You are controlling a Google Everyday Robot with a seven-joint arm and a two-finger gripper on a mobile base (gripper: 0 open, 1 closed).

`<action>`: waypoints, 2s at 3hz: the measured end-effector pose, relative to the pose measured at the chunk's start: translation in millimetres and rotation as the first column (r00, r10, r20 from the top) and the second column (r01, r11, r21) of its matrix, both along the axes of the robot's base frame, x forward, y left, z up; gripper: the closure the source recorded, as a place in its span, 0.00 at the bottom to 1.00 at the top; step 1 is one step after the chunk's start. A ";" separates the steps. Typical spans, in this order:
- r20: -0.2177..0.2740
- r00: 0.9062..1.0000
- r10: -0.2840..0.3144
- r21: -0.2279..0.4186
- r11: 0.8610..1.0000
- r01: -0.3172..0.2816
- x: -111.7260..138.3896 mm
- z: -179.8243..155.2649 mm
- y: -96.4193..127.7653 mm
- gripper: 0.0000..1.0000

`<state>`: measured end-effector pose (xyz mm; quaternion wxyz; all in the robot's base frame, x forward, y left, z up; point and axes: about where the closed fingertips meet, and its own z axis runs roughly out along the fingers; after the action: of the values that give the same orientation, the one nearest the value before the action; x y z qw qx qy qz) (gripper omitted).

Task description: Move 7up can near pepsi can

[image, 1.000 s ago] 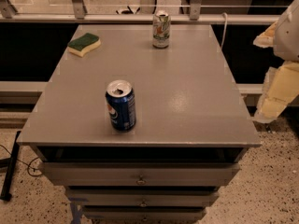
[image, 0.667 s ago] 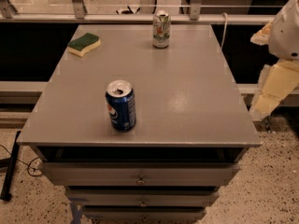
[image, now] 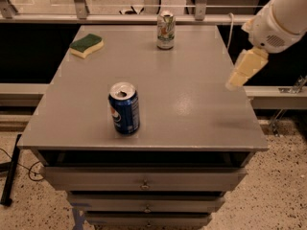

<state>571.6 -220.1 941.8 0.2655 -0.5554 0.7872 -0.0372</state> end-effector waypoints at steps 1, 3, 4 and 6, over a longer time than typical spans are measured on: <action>0.071 0.996 -0.046 0.114 0.993 0.038 77.2 -12.8 2.7 0.00; 0.099 0.990 -0.097 0.267 0.961 0.067 154.0 -32.4 7.7 0.00; 0.130 0.987 -0.090 0.345 0.938 0.040 171.7 -33.3 29.2 0.00; 0.173 0.979 -0.109 0.615 0.788 -0.021 232.2 -30.3 84.5 0.00</action>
Offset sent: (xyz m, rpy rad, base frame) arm 0.2264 0.0114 -0.0421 0.4371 -0.1510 -0.1340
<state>803.7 -135.6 911.5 0.5077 -0.4140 0.7386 0.1590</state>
